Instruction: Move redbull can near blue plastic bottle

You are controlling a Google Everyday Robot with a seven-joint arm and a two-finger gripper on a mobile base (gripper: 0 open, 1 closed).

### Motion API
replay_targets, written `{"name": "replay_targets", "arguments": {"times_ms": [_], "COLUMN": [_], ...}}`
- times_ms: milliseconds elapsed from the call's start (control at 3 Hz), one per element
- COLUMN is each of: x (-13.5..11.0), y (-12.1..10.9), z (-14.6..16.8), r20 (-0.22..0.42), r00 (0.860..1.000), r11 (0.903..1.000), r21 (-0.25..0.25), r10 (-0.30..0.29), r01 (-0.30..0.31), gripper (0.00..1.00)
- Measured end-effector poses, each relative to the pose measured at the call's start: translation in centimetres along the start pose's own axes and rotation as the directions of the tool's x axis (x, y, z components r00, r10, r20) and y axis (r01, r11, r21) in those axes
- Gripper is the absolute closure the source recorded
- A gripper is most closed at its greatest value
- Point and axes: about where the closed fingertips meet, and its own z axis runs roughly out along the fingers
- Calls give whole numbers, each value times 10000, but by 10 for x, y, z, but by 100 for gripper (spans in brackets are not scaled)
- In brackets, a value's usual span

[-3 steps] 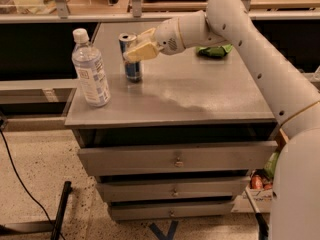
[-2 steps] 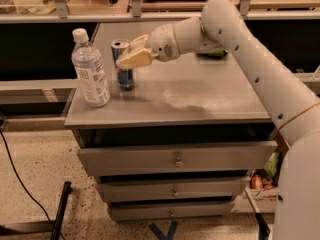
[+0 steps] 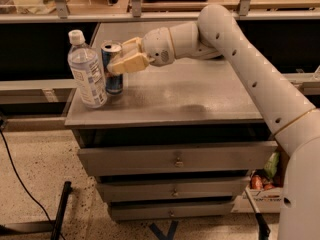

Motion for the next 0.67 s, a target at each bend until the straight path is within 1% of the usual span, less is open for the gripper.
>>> {"name": "replay_targets", "arguments": {"times_ms": [333, 667], "x": [-7, -6], "y": [8, 6], "z": [1, -6], "r20": [-61, -457], "r00": [9975, 9884], "r11": [9972, 9894], "r21": [-265, -124], "r10": [-705, -1449], "r01": [703, 1445], "gripper": [60, 36]}}
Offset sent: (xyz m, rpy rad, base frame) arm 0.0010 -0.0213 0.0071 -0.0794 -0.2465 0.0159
